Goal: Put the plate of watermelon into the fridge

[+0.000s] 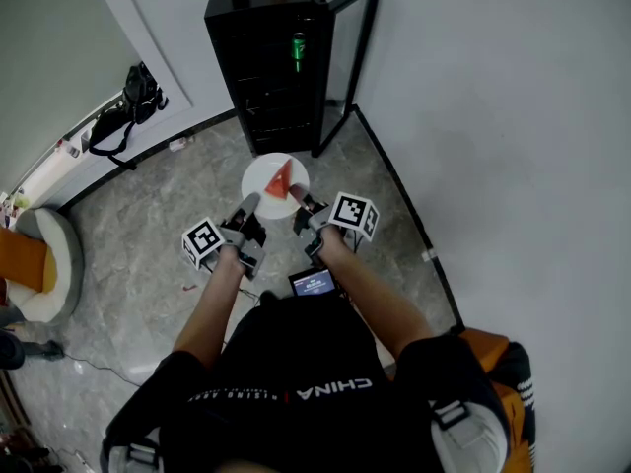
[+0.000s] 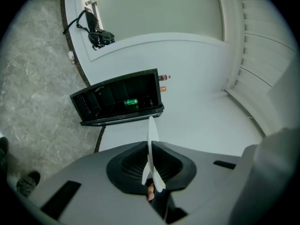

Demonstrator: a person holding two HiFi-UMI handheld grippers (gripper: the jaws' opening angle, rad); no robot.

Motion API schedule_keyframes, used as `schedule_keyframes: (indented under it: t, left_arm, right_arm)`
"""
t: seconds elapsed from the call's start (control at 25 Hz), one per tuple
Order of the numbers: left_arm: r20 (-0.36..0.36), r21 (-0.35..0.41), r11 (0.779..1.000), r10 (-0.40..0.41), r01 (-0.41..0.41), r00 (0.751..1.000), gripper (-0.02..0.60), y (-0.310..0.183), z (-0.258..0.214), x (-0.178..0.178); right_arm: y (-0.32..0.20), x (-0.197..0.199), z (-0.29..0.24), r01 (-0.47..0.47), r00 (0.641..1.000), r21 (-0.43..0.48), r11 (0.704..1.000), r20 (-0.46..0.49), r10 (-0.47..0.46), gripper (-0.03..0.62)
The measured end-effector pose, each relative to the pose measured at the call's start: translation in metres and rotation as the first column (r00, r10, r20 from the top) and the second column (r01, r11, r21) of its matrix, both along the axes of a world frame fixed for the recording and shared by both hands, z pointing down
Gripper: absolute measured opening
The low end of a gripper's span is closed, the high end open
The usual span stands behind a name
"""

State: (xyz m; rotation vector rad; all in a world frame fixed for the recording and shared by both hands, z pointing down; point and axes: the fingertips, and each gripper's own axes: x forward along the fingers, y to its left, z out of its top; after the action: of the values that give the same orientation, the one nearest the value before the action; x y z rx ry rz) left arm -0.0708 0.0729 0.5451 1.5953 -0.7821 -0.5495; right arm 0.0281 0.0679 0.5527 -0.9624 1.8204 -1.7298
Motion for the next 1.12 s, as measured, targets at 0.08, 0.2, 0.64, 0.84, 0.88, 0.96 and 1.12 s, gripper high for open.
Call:
schedule_keyframes:
  t: [0.08,0.2,0.64,0.84,0.88,0.96,1.12]
  left_arm:
    - [0.002,0.001,1.000,0.000,0.000,1.000,0.034,0.000,0.002,0.002]
    - [0.006,-0.001,1.000,0.002,-0.002,1.000,0.034,-0.003,0.006,0.005]
    - [0.023,-0.013,1.000,-0.001,0.001,1.000,0.034,-0.010,0.008,0.023]
    - [0.029,-0.018,1.000,-0.016,0.016,0.999,0.034,-0.009,0.009,0.035]
    - [0.035,-0.019,1.000,-0.022,0.023,0.999,0.034,-0.010,0.009,0.035]
    - [0.038,-0.017,0.999,-0.035,0.036,0.999,0.034,-0.013,0.009,0.036]
    - [0.042,-0.026,0.998,-0.055,0.056,0.998,0.034,-0.015,0.012,0.035]
  right_arm:
    - [0.000,0.002,0.002,-0.002,1.000,-0.003,1.000,0.003,0.002,0.029]
    - [-0.003,0.006,0.006,0.000,1.000,-0.007,1.000,-0.003,0.000,0.029]
    - [-0.010,0.024,0.009,-0.002,1.000,-0.019,1.000,0.007,0.003,0.029]
    - [-0.012,0.035,0.012,0.015,1.000,-0.021,1.000,0.014,-0.015,0.029]
    - [-0.013,0.036,0.012,0.021,1.000,-0.022,1.000,0.015,-0.021,0.029]
    - [-0.017,0.036,0.012,0.033,0.999,-0.024,0.999,0.016,-0.033,0.029]
    - [-0.020,0.035,0.017,0.052,0.998,-0.044,0.998,0.026,-0.051,0.029]
